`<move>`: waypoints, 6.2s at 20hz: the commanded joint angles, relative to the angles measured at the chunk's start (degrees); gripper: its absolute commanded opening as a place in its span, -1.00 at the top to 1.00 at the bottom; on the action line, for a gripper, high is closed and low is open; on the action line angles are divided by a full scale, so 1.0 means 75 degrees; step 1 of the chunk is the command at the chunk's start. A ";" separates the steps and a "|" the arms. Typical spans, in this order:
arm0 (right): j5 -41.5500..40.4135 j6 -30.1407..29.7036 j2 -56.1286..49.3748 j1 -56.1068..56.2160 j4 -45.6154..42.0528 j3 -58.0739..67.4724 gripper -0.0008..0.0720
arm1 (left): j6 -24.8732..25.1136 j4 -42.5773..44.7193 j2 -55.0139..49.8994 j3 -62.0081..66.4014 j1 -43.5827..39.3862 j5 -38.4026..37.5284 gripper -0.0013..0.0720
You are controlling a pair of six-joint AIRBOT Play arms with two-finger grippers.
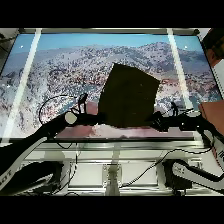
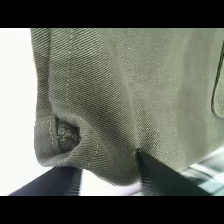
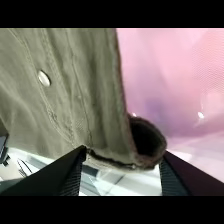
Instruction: Fold the clothes and pants, and hang the long-sleeved shirts on hangers.
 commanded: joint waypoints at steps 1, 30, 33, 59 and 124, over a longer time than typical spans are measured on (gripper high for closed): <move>-0.0912 -0.0041 -0.0006 0.0003 0.0221 -0.0052 -0.47 | -0.0003 0.0003 -0.0012 -0.0003 0.0347 0.0006 -0.88; -0.1072 -0.0297 -0.0219 0.1329 0.0845 0.0286 0.75 | 0.0006 -0.1000 -0.0784 0.0012 0.0749 0.1818 0.93; -0.0428 -0.0831 -0.0029 0.1332 0.0851 0.0874 0.83 | 0.0589 -0.1000 -0.0705 0.0207 0.0752 0.1856 0.93; 0.2707 0.2591 0.6030 0.1338 -0.0842 0.5595 0.83 | -0.0854 0.3599 0.6140 0.1652 0.1227 -0.2407 0.95; 0.2745 -0.0816 -0.3611 -0.0286 -0.3261 0.6076 -0.59 | -0.0653 0.2358 0.0930 0.1722 0.0542 -0.2203 -0.84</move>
